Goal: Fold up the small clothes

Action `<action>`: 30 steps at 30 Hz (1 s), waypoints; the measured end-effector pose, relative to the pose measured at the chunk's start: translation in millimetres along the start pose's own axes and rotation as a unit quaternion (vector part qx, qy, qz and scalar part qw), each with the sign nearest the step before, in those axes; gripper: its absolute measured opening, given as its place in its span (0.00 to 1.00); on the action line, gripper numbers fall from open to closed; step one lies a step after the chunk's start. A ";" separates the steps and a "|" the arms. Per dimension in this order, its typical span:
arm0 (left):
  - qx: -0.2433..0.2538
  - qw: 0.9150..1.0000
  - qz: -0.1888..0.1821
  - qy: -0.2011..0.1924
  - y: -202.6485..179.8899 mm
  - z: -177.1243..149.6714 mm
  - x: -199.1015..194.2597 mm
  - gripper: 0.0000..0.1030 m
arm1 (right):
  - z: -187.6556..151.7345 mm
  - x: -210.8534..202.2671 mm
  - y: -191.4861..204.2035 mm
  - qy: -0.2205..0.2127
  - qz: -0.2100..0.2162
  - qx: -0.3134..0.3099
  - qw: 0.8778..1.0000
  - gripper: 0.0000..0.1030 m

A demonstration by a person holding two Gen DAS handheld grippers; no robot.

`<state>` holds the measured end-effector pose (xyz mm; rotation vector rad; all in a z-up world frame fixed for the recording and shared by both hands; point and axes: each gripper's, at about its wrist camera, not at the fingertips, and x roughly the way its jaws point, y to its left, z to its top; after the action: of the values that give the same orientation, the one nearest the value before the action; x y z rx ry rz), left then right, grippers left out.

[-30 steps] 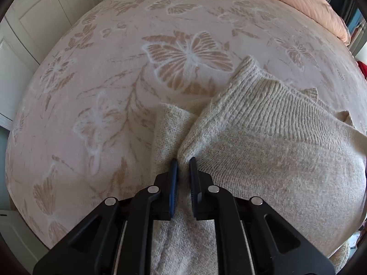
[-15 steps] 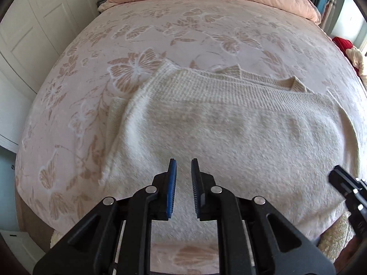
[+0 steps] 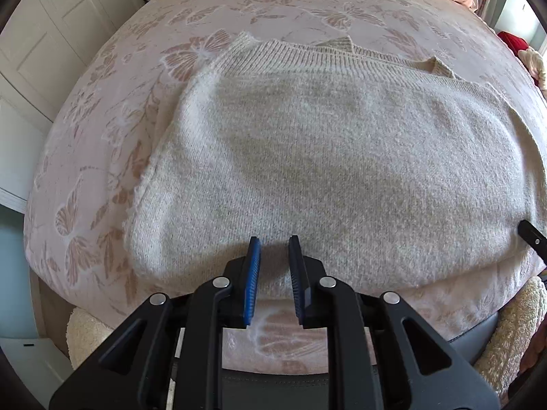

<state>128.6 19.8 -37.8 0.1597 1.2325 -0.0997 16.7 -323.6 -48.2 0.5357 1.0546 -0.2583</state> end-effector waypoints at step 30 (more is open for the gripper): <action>-0.380 0.898 -0.221 0.024 123.2 -30.0 34.1 0.20 | 28.1 5.5 -32.6 -0.007 0.154 0.172 0.973 0.14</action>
<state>131.9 146.7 -71.3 -0.8080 1.2573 -0.0011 25.9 -365.9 -51.8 0.9991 0.9011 -0.1706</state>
